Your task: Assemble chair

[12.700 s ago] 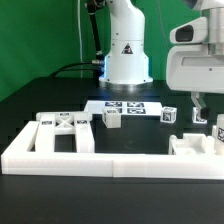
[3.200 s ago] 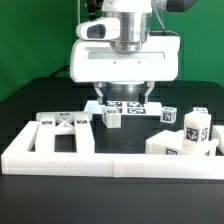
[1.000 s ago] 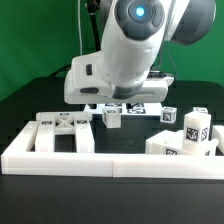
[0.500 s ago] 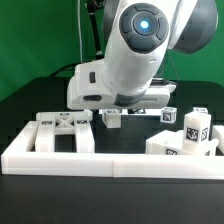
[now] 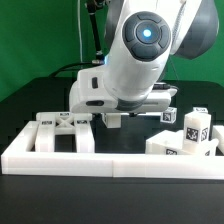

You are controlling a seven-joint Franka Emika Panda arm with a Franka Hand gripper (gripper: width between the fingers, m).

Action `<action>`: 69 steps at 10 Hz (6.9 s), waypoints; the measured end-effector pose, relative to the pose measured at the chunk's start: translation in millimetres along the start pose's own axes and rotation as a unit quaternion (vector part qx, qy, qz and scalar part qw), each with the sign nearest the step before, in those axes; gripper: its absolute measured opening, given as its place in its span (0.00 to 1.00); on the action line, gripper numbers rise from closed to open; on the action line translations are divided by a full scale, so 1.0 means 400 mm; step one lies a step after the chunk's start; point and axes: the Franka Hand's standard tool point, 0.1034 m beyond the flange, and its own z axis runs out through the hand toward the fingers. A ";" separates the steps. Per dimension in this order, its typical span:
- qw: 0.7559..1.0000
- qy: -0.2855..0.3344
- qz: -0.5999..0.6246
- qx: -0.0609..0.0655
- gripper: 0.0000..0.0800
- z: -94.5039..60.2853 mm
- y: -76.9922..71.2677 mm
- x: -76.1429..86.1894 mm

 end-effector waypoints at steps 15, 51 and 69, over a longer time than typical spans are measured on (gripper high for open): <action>1.000 -0.002 0.000 0.013 0.36 -0.136 -0.003 -0.069; 0.789 0.613 0.050 0.011 0.36 -0.511 -0.100 0.090; 0.738 0.671 0.075 0.002 0.36 -0.441 -0.096 0.077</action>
Offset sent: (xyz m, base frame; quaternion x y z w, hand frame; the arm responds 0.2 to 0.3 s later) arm 0.0005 0.0177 -0.0142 0.0124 0.0163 0.0061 0.9998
